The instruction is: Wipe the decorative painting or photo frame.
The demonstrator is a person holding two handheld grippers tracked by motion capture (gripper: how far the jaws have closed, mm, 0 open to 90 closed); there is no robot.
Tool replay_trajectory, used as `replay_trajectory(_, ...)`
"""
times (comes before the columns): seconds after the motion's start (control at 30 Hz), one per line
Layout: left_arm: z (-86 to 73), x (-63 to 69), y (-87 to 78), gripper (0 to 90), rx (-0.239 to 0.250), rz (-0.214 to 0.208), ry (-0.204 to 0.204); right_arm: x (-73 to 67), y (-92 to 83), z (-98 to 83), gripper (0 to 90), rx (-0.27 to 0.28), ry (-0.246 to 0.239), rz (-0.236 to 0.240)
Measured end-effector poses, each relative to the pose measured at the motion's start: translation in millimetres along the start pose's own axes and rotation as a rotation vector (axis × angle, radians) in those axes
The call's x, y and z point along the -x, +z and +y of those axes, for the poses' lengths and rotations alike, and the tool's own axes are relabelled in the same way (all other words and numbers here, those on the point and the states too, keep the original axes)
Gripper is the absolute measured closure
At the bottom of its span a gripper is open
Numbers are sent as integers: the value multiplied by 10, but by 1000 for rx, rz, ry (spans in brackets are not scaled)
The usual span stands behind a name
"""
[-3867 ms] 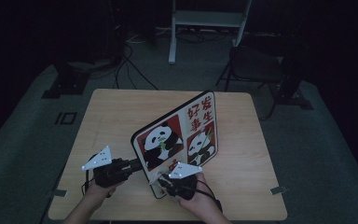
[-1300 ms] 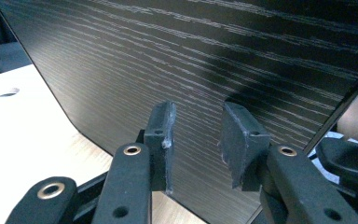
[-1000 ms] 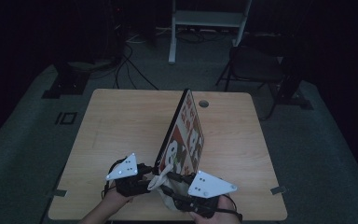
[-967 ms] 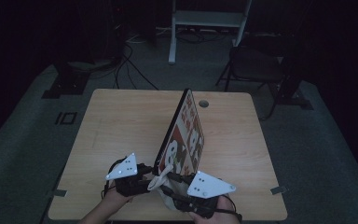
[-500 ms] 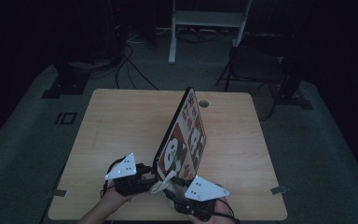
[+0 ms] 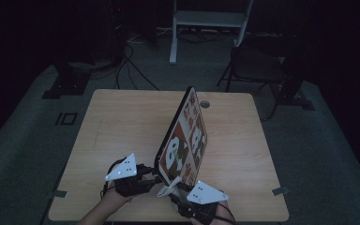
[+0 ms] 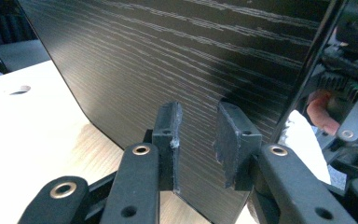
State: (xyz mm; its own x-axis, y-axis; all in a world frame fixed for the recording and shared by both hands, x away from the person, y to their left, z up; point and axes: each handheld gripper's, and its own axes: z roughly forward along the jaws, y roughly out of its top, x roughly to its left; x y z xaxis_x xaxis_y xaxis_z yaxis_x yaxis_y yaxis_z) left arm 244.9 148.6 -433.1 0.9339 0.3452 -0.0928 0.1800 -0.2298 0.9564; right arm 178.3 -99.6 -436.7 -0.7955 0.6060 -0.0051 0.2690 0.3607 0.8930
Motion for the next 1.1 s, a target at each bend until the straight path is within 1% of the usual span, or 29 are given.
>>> replay_trajectory(0.1, -1, 0, 0, 707, 1, 1, 5, 1, 8, -36, 575, -6, 9, -3)
replay_trajectory(0.13, -3, -2, 0, 707, 2, 2, 2, 4, 21, -75, 575, -17, 15, -5)
replay_trajectory(0.17, -3, -2, 0, 707, 2, 2, 2, 4, 21, -75, 575, -17, 15, -5)
replay_trajectory(0.23, -3, -8, -2, 706, 3, 5, 3, 13, 48, -143, 574, -40, 27, -8)
replay_trajectory(0.3, -8, -12, -3, 706, 6, 6, 4, 19, 57, -167, 574, -46, 30, -8)
replay_trajectory(0.33, -10, -14, -6, 706, 5, 2, 4, 32, 75, -217, 574, -62, 38, -6)
replay_trajectory(0.37, -10, -14, -6, 705, 5, 2, 4, 32, 75, -217, 574, -62, 38, -6)
replay_trajectory(0.4, -8, -8, -5, 704, 4, 3, 10, 48, 87, -270, 573, -69, 55, 1)
replay_trajectory(0.5, -9, -8, -5, 698, 3, 3, 12, 66, 105, -342, 573, -92, 72, 4)
replay_trajectory(0.6, -12, -13, -7, 690, 4, 3, 11, 76, 127, -404, 573, -122, 75, 0)
replay_trajectory(0.63, -12, -13, -7, 690, 3, 4, 12, 76, 127, -404, 573, -122, 75, 0)
replay_trajectory(0.67, -11, -13, -8, 688, 3, 5, 12, 87, 144, -452, 573, -142, 83, 1)
replay_trajectory(0.83, -10, -17, -7, 680, 3, 3, 9, 104, 170, -523, 573, -168, 94, 4)
replay_trajectory(0.87, -11, -20, -8, 680, 4, 3, 8, 111, 183, -558, 573, -181, 105, 5)
replay_trajectory(0.9, -11, -20, -8, 680, 4, 3, 8, 111, 183, -558, 573, -181, 105, 5)
replay_trajectory(0.93, -13, -23, -8, 679, 5, 4, 5, 121, 198, -588, 573, -192, 111, 5)
replay_trajectory(0.97, -13, -23, -8, 680, 5, 4, 5, 121, 198, -588, 573, -192, 111, 5)
replay_trajectory(1.1, -12, -25, -12, 677, 5, 5, 7, 146, 233, -660, 573, -223, 117, 6)
